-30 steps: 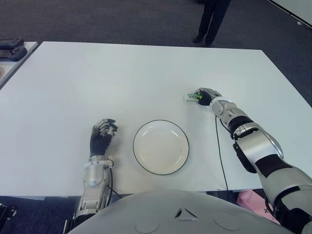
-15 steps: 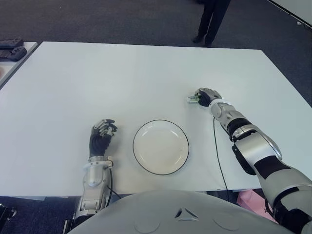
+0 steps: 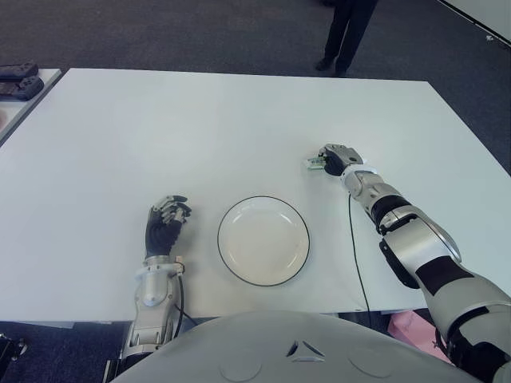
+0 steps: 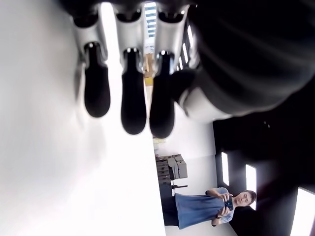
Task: Put the toothpaste on the table into the plate.
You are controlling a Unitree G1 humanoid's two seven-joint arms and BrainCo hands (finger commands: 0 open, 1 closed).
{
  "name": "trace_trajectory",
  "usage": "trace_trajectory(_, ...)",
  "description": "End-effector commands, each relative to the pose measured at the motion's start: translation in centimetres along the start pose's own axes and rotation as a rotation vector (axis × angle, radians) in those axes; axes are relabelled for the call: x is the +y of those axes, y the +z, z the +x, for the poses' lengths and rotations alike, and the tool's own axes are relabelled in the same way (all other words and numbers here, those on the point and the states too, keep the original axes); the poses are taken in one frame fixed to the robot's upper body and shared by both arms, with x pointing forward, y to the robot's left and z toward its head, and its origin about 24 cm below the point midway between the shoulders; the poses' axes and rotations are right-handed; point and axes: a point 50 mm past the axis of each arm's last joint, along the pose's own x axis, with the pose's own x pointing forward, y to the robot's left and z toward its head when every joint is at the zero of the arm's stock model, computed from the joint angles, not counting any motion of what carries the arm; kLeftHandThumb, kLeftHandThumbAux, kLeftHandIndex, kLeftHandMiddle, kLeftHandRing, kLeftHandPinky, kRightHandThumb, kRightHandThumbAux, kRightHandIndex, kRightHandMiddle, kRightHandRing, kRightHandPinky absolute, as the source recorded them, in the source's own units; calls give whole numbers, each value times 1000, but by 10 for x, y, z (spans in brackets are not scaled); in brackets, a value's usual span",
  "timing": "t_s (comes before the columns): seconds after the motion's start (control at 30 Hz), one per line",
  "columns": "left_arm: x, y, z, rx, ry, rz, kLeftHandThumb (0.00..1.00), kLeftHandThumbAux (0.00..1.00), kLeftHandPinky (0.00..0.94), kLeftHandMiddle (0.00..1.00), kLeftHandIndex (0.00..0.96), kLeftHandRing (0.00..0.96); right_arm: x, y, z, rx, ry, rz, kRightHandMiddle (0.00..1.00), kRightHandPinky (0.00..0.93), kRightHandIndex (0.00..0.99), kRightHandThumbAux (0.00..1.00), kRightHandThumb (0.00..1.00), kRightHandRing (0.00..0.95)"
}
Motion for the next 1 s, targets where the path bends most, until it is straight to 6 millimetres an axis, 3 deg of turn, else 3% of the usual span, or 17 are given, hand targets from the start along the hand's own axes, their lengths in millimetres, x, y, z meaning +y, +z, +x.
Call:
trace_trajectory(0.03, 0, -6, -2, 44, -10, 0, 705, 720, 557, 564, 432, 558, 40, -1, -12, 12, 135, 13, 579, 760, 401, 680, 844, 792)
trace_trajectory(0.4, 0, -6, -1, 37, -12, -2, 705, 720, 571, 567, 432, 561, 33, 0, -10, 16, 37, 74, 573, 762, 406, 680, 844, 806)
trace_trajectory(0.63, 0, -6, 1, 34, -15, -3, 705, 720, 569, 574, 433, 566, 8, 10, -4, -51, -126, 135, 565, 778, 402, 681, 844, 809)
trace_trajectory(1.0, -1, -6, 2, 27, -15, -1, 705, 720, 568, 571, 433, 564, -13, 14, -6, -168, -291, 161, 552, 837, 397, 681, 845, 827)
